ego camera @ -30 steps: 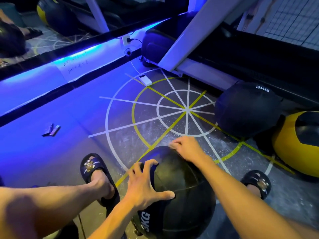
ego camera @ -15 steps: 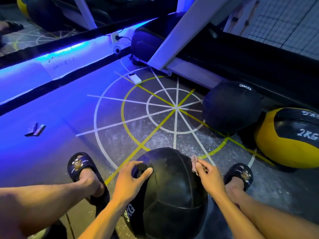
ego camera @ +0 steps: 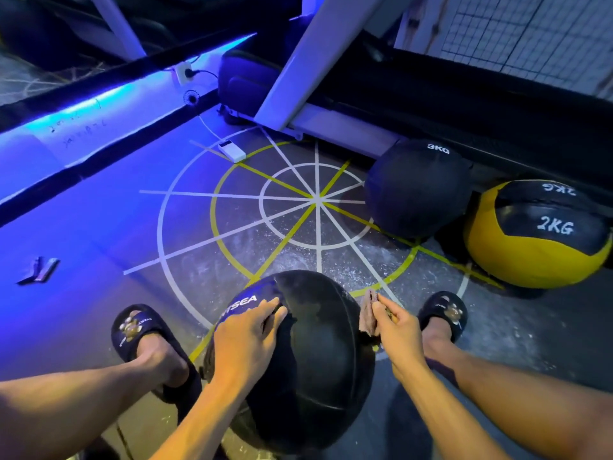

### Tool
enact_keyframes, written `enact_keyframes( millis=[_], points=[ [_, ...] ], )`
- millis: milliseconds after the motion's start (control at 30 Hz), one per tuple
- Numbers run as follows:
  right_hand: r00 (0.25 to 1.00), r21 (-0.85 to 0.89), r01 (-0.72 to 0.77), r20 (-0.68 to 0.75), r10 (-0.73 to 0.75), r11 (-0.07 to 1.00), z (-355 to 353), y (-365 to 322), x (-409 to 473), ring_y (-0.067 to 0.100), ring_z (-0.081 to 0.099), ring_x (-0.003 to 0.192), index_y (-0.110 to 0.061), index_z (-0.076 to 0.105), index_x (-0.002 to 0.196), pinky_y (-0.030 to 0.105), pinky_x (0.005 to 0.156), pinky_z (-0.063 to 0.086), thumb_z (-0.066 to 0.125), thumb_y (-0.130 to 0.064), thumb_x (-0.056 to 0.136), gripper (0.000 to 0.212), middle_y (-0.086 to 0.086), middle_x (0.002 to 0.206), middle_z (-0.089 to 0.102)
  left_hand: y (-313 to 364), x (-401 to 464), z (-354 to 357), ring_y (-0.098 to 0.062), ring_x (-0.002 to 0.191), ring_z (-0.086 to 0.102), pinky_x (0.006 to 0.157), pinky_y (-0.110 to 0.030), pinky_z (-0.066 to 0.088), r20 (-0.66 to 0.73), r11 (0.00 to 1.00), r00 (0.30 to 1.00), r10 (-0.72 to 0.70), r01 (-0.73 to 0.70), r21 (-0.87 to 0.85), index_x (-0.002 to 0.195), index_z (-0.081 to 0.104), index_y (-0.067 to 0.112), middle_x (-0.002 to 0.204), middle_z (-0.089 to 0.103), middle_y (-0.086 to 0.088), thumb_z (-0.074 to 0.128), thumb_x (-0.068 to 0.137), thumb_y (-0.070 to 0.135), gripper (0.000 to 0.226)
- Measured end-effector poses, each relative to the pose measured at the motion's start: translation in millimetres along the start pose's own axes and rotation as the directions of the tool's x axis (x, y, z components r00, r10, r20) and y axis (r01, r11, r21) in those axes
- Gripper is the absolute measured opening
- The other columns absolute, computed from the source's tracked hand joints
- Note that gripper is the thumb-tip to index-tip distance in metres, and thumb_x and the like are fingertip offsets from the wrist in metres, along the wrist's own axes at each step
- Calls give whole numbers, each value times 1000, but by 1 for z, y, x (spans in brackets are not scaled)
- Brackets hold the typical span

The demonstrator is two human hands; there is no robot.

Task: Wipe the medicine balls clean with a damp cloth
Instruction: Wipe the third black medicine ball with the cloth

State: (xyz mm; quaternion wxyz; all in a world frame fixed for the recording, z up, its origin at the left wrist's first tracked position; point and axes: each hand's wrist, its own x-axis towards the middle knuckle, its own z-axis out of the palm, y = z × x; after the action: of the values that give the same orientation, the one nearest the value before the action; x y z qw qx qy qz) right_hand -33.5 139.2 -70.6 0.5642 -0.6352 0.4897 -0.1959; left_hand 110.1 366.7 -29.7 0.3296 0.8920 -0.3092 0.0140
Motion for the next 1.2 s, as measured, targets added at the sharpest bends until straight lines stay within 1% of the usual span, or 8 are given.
enact_keyframes(
  millis=[100, 233, 400, 600, 867, 1033, 1133, 1200],
  points=[
    [997, 34, -53, -48, 55, 998, 0, 4, 2, 15, 69, 63, -37, 74, 117, 34, 55, 56, 63, -29, 99, 22, -9, 87, 78, -10, -4, -19, -32, 87, 75, 66, -41, 59, 4, 996, 997, -71, 71, 60, 108, 80, 29, 91, 80, 0, 55, 93, 54, 38],
    [998, 43, -65, 7, 65, 997, 11, 12, -3, 18, 71, 82, -29, 76, 112, 25, 67, 58, 63, -28, 100, 18, -9, 92, 77, -35, 16, -48, -28, 106, 70, 79, -37, 51, 68, 982, 983, -171, 164, 92, 106, 75, 30, 110, 76, 5, 71, 93, 36, 15],
    [991, -179, 42, 133, -18, 983, 39, 24, -42, 9, 71, 79, -62, 66, 89, 34, 69, 57, 62, -29, 99, 35, -14, 87, 78, -54, 42, -37, -15, 151, 32, 121, -44, 33, 374, 999, 926, -43, 41, 14, 146, 54, 38, 161, 40, 12, 53, 97, 66, 57],
    [978, -141, 180, 130, -162, 973, 49, -11, -73, -11, 67, 101, -38, 71, 125, 19, 93, 54, 64, -23, 100, 30, -32, 110, 70, -60, 44, -41, 3, 131, 49, 104, -24, 38, 369, 995, 929, -13, 47, -84, 134, 61, 47, 129, 53, 41, 62, 100, 39, 34],
    [463, -203, 886, 449, -764, 417, 97, -37, -108, 19, 55, 123, -13, 67, 116, 35, 111, 45, 48, -10, 108, 21, -1, 123, 63, -53, 14, -20, -5, 126, 58, 104, -28, 43, 249, 948, 968, 16, 65, -313, 121, 71, 44, 125, 66, 33, 78, 90, 28, 36],
    [934, -328, 356, 167, -317, 875, 65, -16, -44, 10, 69, 77, -36, 77, 105, 17, 69, 52, 53, -16, 104, 31, 0, 92, 77, -52, 13, -21, -4, 125, 57, 102, -24, 42, 257, 951, 966, -15, 93, -294, 119, 71, 45, 123, 64, 37, 74, 93, 30, 30],
    [998, -430, 60, 37, -49, 901, 49, 2, -35, 20, 64, 73, -42, 72, 76, 31, 68, 47, 53, -18, 101, 39, -2, 72, 71, -51, 10, -22, -4, 125, 56, 102, -23, 41, 241, 955, 971, 7, 65, -290, 119, 72, 42, 124, 64, 37, 72, 93, 33, 28],
    [965, -292, 260, 47, -258, 920, 65, -15, -60, -7, 65, 104, -35, 80, 102, 11, 91, 46, 57, -11, 101, 33, -16, 107, 76, -49, 13, -20, -4, 125, 56, 102, -22, 40, 233, 957, 972, 6, 62, -283, 120, 73, 41, 125, 65, 35, 72, 94, 33, 27]
  ],
)
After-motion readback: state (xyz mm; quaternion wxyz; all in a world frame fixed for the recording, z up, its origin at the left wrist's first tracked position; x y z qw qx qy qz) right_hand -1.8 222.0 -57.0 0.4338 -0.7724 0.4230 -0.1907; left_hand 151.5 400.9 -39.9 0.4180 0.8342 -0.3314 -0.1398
